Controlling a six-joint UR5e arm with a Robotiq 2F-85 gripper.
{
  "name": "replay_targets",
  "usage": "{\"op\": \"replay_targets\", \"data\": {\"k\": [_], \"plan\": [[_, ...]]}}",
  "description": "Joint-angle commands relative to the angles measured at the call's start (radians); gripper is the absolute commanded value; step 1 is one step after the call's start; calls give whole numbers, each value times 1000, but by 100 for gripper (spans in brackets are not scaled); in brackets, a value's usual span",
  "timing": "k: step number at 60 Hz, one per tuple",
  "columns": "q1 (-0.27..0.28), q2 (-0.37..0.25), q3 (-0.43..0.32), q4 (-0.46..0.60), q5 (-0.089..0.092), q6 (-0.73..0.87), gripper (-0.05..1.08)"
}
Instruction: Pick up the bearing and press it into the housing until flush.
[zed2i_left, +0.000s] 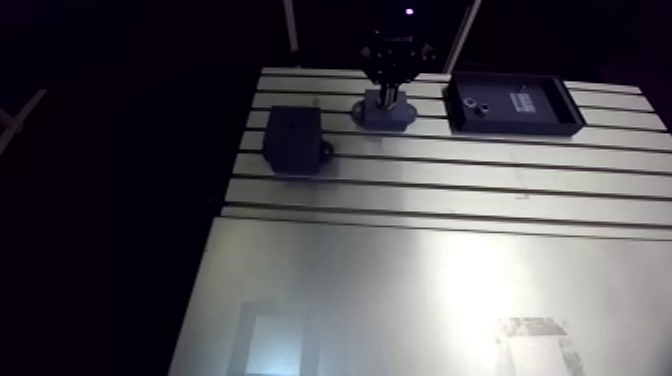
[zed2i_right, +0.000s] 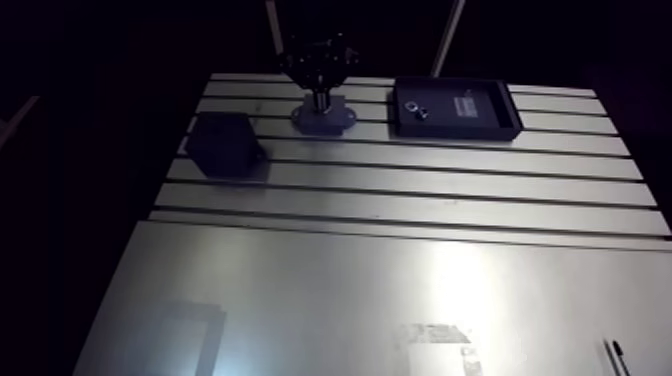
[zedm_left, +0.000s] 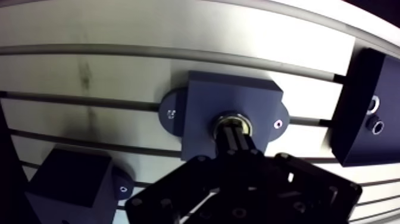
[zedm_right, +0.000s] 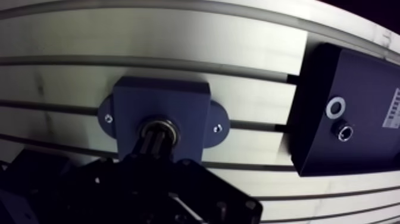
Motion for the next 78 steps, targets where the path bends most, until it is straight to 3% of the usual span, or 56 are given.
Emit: {"op": "replay_targets", "data": {"k": [1, 59, 78], "plan": [[0, 2, 0, 0, 0, -1, 107], [-3, 7, 2, -8, -1, -7, 107], [-3, -29, -12, -2, 6, -10, 107]]}}
